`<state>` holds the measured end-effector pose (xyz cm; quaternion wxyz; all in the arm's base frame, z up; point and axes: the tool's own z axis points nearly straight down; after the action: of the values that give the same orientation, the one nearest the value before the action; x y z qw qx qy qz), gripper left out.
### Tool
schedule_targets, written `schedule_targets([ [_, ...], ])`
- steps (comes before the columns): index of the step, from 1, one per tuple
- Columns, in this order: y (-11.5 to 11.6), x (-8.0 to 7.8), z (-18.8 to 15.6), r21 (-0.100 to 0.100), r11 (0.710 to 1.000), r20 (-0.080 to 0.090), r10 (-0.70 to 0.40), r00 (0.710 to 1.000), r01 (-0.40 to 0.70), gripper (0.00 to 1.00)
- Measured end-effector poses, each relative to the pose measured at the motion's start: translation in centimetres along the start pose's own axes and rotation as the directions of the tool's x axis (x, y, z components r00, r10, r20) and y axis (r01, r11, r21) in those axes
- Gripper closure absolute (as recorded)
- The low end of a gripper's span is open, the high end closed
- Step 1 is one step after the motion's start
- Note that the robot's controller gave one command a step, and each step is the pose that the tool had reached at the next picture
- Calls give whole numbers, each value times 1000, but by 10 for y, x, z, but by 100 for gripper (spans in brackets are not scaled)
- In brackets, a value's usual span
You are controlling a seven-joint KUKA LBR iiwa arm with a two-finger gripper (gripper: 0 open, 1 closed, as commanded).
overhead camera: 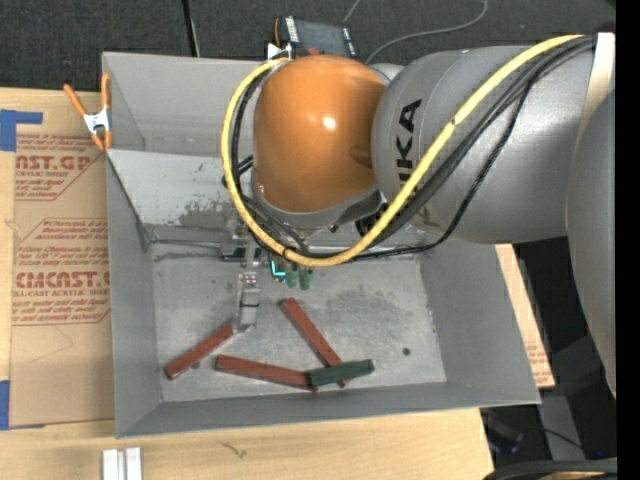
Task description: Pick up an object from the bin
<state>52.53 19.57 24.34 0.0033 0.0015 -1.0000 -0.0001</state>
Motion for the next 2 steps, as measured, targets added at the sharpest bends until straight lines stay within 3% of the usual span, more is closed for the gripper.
schedule_targets([
  [1, -63, 46, 133, 2, 971, -1, -240, 971, 240, 0],
  [2, -70, 39, 173, -2, 990, 19, -143, 990, 143, 0],
])
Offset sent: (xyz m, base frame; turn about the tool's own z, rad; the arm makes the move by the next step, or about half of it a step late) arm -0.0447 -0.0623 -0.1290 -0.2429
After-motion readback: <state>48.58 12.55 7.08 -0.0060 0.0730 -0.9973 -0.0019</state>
